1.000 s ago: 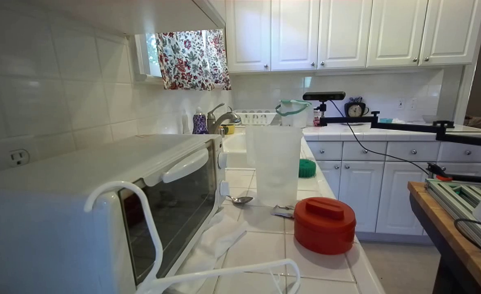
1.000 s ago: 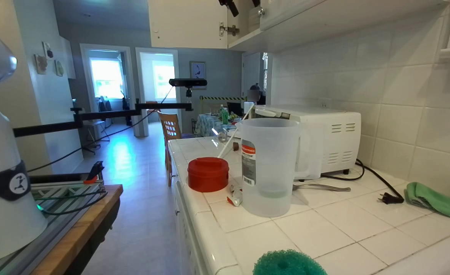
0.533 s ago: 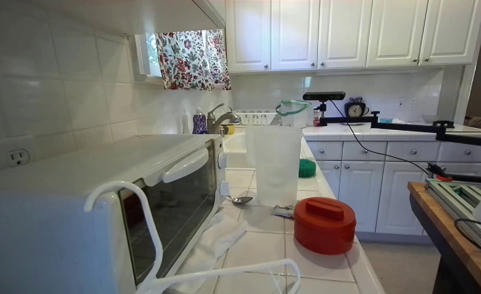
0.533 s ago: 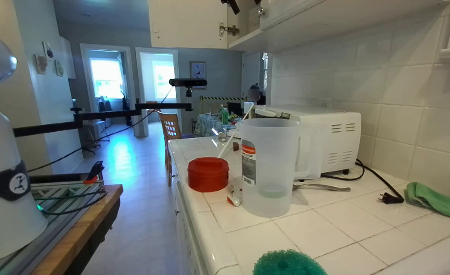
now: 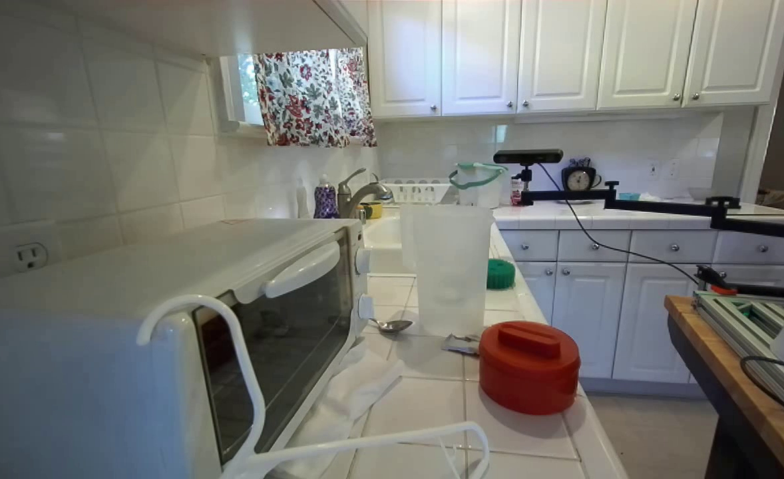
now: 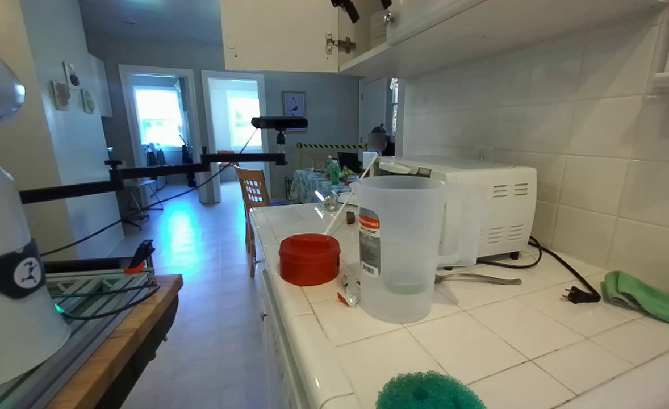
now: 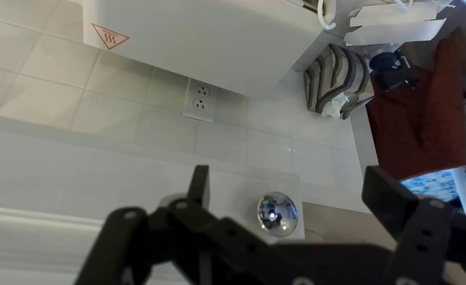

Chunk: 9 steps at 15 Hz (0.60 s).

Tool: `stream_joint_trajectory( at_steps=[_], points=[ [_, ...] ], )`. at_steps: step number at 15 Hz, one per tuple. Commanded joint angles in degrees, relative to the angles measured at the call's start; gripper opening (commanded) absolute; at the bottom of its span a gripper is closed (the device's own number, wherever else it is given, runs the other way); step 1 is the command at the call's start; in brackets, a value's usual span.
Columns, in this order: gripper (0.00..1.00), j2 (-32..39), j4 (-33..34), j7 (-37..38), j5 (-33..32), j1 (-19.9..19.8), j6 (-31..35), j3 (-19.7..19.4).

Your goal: Open the top right cabinet door

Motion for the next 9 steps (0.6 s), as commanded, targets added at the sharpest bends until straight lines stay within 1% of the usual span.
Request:
stream_joint_trajectory(
  at_steps=[1, 5, 9],
  points=[
    [1.00, 1.6, 2.0, 0.0, -0.5, -0.5, 0.3, 0.5],
    [0.96, 2.3, 2.7, 0.2, -0.8, -0.6, 1.0, 0.7],
    [0.97, 3.2, 3.5, 0.7, -1.4, -0.8, 1.2, 0.9]
  ],
)
